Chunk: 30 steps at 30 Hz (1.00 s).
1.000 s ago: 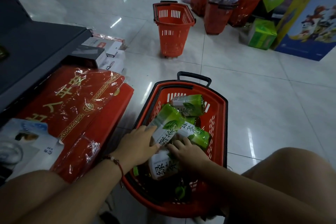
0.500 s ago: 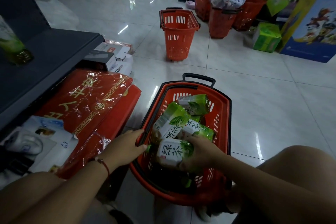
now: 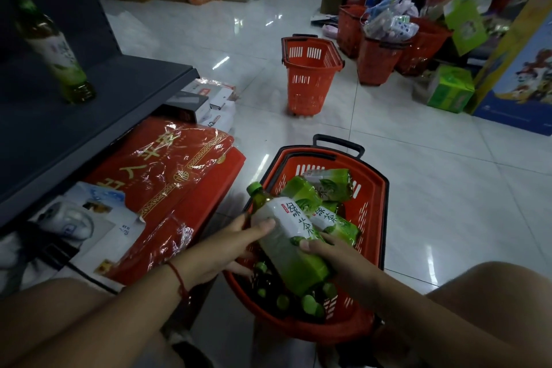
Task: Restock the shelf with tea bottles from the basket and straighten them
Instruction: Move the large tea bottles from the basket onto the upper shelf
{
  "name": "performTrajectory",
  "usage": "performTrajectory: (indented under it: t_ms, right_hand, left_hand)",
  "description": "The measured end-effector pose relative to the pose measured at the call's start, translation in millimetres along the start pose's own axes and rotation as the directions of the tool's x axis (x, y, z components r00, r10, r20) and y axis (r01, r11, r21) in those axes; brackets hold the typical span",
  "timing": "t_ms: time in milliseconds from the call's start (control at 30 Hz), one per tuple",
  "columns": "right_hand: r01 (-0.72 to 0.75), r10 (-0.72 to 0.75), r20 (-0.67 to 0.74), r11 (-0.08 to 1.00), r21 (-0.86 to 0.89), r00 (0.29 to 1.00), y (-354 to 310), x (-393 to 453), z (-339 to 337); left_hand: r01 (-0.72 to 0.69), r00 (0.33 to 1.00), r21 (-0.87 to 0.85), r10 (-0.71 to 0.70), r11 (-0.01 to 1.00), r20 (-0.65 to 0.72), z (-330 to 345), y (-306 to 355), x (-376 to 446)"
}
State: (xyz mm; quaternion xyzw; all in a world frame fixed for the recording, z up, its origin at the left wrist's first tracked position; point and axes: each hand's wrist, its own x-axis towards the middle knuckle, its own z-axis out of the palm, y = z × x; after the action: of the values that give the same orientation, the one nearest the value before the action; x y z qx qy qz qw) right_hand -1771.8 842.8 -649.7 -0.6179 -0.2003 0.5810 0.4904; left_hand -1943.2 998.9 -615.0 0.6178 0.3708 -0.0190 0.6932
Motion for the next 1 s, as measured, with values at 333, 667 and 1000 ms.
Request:
performTrajectory:
  t_ms: [333,667,1000]
  right_hand:
    - [0.255,-0.258,-0.003,0.956,-0.142,0.966,-35.7,-14.9,71.0]
    - [0.517,-0.44,0.285,0.792,-0.324,0.852,-99.5,-23.2,133.0]
    - [0.8,-0.706,0.376,0.531,-0.28,0.6,-205.1,-32.9,242.2]
  left_hand:
    - [-0.236,0.914,-0.215,0.141,0.948,-0.38,-4.1,17.9,-26.3]
    - [-0.461,0.754,0.033,0.411,0.887,-0.513,-58.5,57.5,-99.2]
    - [-0.465,0.502,0.412,0.617,0.784,-0.607,-128.1,154.3,-226.3]
